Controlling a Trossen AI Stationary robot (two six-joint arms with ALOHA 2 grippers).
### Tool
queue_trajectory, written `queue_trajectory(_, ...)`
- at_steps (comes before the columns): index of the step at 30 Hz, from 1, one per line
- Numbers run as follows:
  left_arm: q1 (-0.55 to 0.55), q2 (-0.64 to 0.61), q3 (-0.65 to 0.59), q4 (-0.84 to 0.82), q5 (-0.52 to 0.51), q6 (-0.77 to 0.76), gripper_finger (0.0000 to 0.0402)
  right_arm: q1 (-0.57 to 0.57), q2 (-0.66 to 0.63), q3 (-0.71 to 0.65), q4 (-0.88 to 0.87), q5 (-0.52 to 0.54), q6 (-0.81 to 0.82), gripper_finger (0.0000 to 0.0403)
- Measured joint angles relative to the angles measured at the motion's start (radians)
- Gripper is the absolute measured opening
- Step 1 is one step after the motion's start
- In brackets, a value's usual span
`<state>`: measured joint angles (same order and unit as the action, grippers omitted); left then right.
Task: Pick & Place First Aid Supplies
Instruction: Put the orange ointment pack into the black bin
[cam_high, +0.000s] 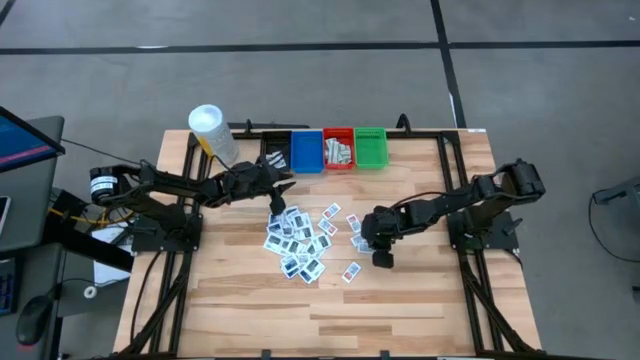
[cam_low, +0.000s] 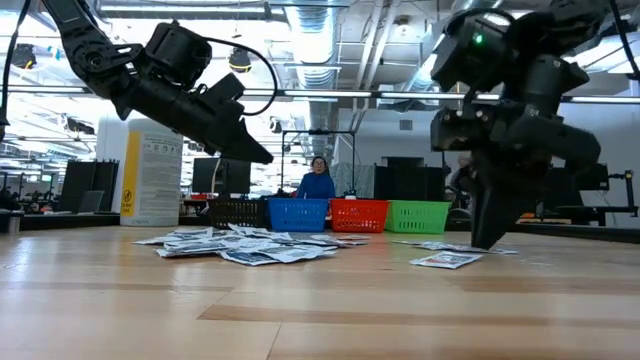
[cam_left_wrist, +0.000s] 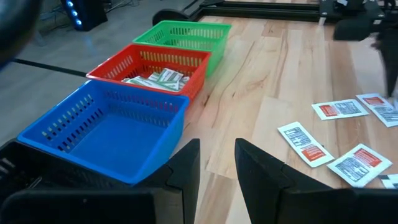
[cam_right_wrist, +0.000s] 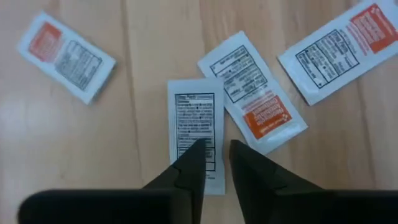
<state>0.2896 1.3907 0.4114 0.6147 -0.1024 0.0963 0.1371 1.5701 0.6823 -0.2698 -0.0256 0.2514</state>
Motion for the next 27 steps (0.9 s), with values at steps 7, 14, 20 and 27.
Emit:
queue_trajectory(7, -0.010, 0.000, 0.000, 0.000, 0.000, 0.000, 0.0102, 0.000, 0.082, 0.006, 0.008, -0.015, 0.038, 0.0087)
queue_trajectory(14, -0.010, 0.000, 0.000, 0.000, 0.000, 0.000, 0.0102, 0.000, 0.103, 0.010, -0.004, -0.001, 0.031, 0.0075)
queue_trajectory(20, -0.010, 0.000, 0.000, 0.000, 0.000, 0.000, 0.0102, 0.001, 0.096, 0.005, 0.002, 0.020, 0.012, 0.0061)
queue_trajectory(27, -0.010, 0.000, 0.000, 0.000, 0.000, 0.000, 0.0102, 0.000, 0.096, 0.004, 0.006, 0.022, -0.014, 0.0034)
